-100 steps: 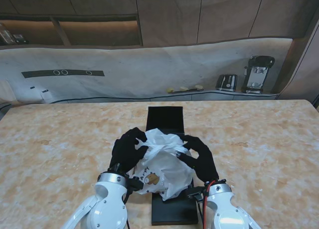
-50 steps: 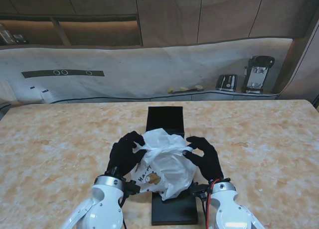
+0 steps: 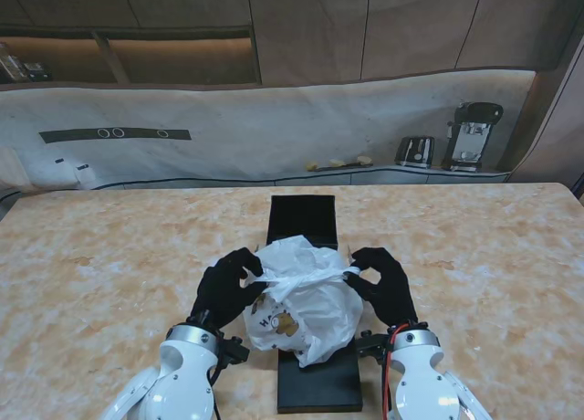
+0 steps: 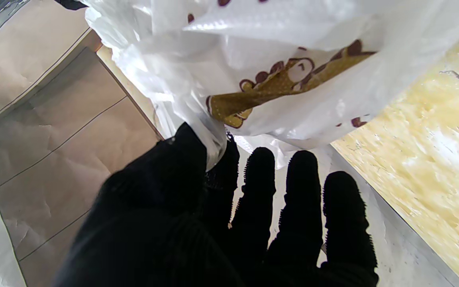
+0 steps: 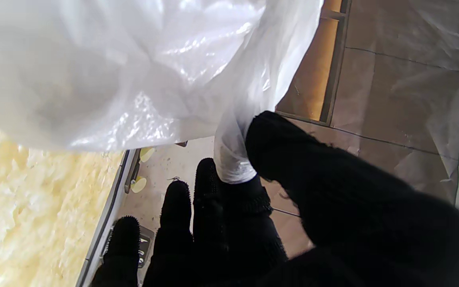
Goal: Pack mini donuts into a plastic bag, tie the opening and put the bag into the gift box
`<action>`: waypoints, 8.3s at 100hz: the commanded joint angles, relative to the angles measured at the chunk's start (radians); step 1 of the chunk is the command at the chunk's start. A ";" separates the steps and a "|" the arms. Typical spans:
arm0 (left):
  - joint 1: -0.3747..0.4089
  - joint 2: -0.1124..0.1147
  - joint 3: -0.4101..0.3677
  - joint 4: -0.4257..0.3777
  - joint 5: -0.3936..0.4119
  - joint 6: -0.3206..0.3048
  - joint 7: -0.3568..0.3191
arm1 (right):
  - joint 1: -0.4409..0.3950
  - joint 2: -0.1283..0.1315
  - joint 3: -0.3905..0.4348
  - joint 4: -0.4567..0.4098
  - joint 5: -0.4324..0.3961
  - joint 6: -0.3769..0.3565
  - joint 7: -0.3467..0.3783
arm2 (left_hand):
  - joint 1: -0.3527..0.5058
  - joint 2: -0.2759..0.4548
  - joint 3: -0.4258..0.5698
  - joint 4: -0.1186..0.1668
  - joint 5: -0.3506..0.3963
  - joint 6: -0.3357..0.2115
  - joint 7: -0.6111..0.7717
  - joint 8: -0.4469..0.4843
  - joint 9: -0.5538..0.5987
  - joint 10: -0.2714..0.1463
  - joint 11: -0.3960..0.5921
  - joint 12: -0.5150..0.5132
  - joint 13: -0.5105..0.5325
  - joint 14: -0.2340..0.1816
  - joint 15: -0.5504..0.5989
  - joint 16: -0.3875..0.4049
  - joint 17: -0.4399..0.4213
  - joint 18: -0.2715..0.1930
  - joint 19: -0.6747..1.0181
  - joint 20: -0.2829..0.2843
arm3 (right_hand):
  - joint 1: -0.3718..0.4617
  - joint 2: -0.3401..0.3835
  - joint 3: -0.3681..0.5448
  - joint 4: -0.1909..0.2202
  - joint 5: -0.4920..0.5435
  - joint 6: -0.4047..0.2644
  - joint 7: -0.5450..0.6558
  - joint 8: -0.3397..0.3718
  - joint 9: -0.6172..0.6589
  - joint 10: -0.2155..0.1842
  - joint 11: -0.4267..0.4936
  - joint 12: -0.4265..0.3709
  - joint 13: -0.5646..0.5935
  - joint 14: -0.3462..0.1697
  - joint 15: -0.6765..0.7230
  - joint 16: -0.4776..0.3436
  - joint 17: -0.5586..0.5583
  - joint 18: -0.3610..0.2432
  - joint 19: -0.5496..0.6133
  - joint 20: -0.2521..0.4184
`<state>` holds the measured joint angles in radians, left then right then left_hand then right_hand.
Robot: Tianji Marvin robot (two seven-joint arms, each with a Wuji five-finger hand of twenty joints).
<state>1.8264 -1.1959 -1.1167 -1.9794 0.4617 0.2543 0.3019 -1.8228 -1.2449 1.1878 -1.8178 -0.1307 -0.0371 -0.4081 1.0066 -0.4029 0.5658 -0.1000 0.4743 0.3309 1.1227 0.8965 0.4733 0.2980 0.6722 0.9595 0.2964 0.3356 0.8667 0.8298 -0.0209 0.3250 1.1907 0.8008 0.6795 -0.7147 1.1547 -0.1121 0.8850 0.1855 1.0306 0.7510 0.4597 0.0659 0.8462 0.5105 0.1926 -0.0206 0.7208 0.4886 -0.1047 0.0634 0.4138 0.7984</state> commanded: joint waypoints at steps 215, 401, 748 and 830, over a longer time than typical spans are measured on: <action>0.078 0.041 -0.101 -0.032 -0.085 -0.064 -0.173 | -0.056 0.067 0.129 -0.018 -0.166 -0.126 0.175 | -0.191 0.109 0.130 0.083 0.023 -0.015 -0.528 -0.256 -0.143 -0.010 -0.190 -0.360 -0.069 -0.048 -0.370 -0.163 -0.058 0.009 -0.400 0.009 | -0.248 0.039 -0.447 0.078 -0.378 -0.214 -0.540 -0.321 -0.238 0.004 -0.319 -0.179 -0.065 -0.011 -0.391 -0.148 -0.003 0.033 -0.091 -0.086; 0.156 0.047 -0.059 -0.095 -0.148 0.020 -0.214 | 0.192 0.196 -0.139 0.137 -0.558 -0.288 0.538 | -0.136 -0.031 0.071 0.025 0.043 -0.009 -0.371 -0.137 -0.055 0.033 -0.110 -0.270 -0.016 0.025 -0.221 -0.063 -0.007 0.016 -0.171 -0.004 | -0.316 0.057 -0.491 0.079 -0.585 -0.235 -0.739 -0.396 -0.296 0.034 -0.617 -0.283 -0.094 0.028 -0.608 -0.225 0.059 0.094 -0.321 -0.316; 0.183 0.075 -0.271 -0.042 -0.102 -0.255 -0.314 | 0.330 0.075 -0.076 0.082 -0.513 -0.218 0.069 | -0.224 0.241 -0.595 0.067 0.013 -0.068 -0.825 -0.437 -0.176 -0.025 -0.381 -0.491 -0.087 -0.047 -0.582 -0.308 -0.050 0.045 -0.571 -0.161 | 0.265 -0.107 0.222 -0.126 0.161 -0.229 0.024 -0.173 0.289 0.059 0.200 0.251 0.604 0.231 0.480 0.200 0.980 -0.076 1.166 -0.084; 0.138 0.080 -0.266 0.007 -0.117 -0.187 -0.355 | 0.625 0.029 -0.239 0.335 -0.363 -0.057 0.114 | -0.208 0.242 -0.595 0.066 0.026 -0.064 -0.823 -0.435 -0.164 -0.022 -0.376 -0.492 -0.079 -0.041 -0.575 -0.305 -0.043 0.050 -0.565 -0.142 | 0.272 -0.128 0.223 -0.128 0.177 -0.224 0.003 -0.172 0.304 0.067 0.189 0.251 0.620 0.237 0.463 0.200 0.973 -0.067 1.161 -0.097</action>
<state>1.9652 -1.1172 -1.3835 -1.9707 0.3455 0.0640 -0.0341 -1.2123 -1.1985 0.9552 -1.5019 -0.4940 -0.1009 -0.3137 0.7877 -0.1867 -0.0139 -0.0503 0.5017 0.2893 0.3338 0.4700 0.3279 0.2969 0.2974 0.4760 0.2258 0.3117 0.3122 0.5416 -0.0606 0.3658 0.6306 0.6523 0.8786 -0.8692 1.2635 -0.2552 0.9889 -0.0615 0.9907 0.5512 0.6974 0.1231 0.9706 0.7095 0.7679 0.1653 1.1584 0.6697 0.8524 0.1188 1.5079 0.6919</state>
